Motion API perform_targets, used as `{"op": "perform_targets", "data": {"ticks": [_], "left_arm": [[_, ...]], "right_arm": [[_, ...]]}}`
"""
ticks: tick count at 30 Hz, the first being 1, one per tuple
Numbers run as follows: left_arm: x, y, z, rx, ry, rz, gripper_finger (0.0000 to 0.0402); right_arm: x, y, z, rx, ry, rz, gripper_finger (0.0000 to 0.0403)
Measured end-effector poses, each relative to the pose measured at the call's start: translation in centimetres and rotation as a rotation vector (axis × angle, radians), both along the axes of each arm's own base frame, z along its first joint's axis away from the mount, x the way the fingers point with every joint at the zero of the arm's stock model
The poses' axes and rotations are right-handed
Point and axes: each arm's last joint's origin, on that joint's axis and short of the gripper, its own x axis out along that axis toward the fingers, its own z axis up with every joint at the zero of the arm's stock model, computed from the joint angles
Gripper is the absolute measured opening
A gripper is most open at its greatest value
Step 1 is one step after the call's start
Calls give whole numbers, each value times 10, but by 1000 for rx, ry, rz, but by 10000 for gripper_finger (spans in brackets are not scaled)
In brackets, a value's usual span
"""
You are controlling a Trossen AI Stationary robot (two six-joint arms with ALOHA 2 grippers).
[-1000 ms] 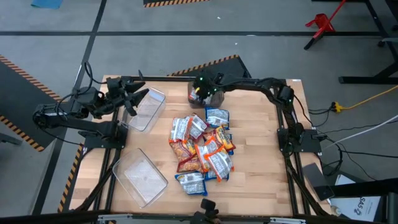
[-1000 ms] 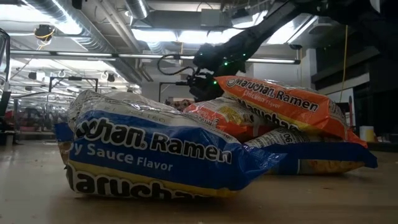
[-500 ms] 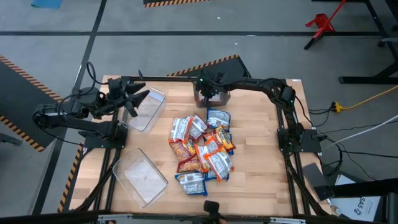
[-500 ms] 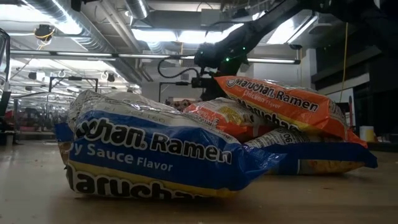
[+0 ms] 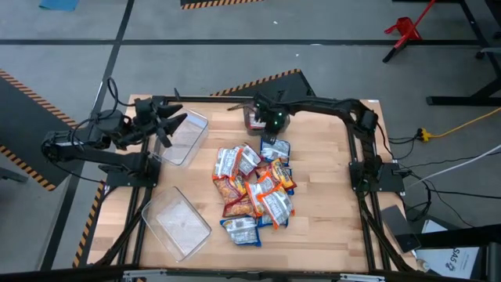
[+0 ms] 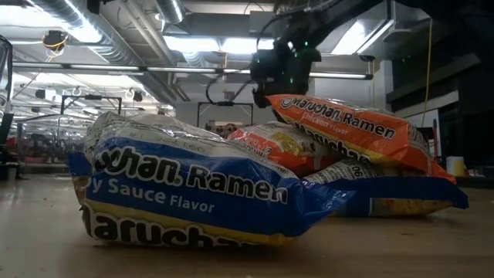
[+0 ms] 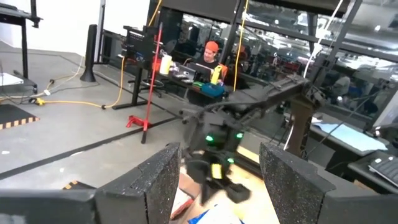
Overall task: Sort Maruchan noodles
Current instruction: Put the left orange noodle pack into the black bin
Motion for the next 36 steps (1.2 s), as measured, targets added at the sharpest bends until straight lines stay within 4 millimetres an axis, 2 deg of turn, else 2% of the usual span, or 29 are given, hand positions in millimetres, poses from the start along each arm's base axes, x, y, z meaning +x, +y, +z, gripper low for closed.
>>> {"op": "perform_targets", "data": {"ticks": [3, 7, 11, 13, 18, 23, 28, 36], "left_arm": [[-1, 0, 0, 0, 0, -1, 212], [-1, 0, 0, 0, -5, 0, 212], [-1, 0, 0, 0, -2, -1, 212], [-1, 0, 0, 0, -1, -1, 212], [-1, 0, 0, 0, 0, 0, 212], [-1, 0, 0, 0, 3, -1, 212], [-1, 0, 0, -1, 4, -1, 212], [-1, 0, 0, -1, 5, -1, 212]], "right_arm": [[7, 22, 9, 140, -79, 50, 1], [20, 59, 6, 131, -81, 156, 25], [40, 97, 1, 49, -165, 284, 103], [52, 109, 4, -31, -254, 310, 153], [68, 106, 12, -244, -386, 217, 273], [74, 87, 10, -251, -434, 105, 343], [78, 77, -15, -171, -384, 36, 357], [88, 88, -46, -55, -354, 45, 338]]}}
